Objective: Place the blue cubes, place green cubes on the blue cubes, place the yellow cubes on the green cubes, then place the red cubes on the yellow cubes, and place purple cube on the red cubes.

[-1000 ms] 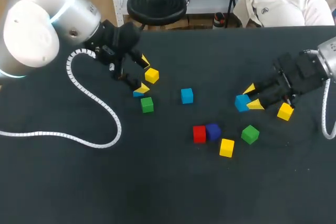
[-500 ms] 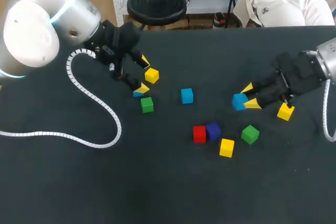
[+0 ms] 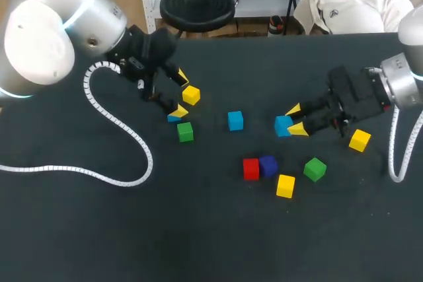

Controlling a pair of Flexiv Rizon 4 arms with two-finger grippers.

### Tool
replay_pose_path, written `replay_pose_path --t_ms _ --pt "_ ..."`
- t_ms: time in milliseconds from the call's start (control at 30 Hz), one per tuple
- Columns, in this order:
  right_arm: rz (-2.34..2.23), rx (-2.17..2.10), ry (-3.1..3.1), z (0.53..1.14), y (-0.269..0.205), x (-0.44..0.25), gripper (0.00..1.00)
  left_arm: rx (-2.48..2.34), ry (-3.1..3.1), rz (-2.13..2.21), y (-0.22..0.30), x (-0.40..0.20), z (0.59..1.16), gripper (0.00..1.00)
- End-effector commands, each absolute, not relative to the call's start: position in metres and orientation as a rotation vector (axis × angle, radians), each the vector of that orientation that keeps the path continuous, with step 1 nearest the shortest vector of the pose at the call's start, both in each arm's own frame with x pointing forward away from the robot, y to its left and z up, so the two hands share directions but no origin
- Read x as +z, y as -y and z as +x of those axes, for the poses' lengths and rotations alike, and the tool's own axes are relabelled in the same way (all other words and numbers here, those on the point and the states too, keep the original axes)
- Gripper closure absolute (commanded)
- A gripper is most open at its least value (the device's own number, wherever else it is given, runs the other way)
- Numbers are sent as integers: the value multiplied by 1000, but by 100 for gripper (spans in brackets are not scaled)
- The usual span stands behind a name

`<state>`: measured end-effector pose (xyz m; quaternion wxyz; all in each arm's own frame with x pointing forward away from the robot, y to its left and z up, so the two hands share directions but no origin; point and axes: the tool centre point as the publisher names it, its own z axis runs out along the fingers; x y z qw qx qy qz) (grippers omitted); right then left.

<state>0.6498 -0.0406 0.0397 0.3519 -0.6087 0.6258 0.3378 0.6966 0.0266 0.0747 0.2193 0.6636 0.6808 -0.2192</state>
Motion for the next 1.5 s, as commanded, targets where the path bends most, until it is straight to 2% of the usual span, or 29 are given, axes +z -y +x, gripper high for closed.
replay_pose_path --t_ms 33,1067,1500 --pt "-1639 875 -1598 656 28 44 100 -607 -1879 1836 -28 74 696 0" --pt "-1691 884 -1575 657 21 42 100 -607 -1879 1836 -28 74 696 0" --pt "-1622 804 -1832 659 10 36 100 -607 -1879 1836 -28 74 696 0"
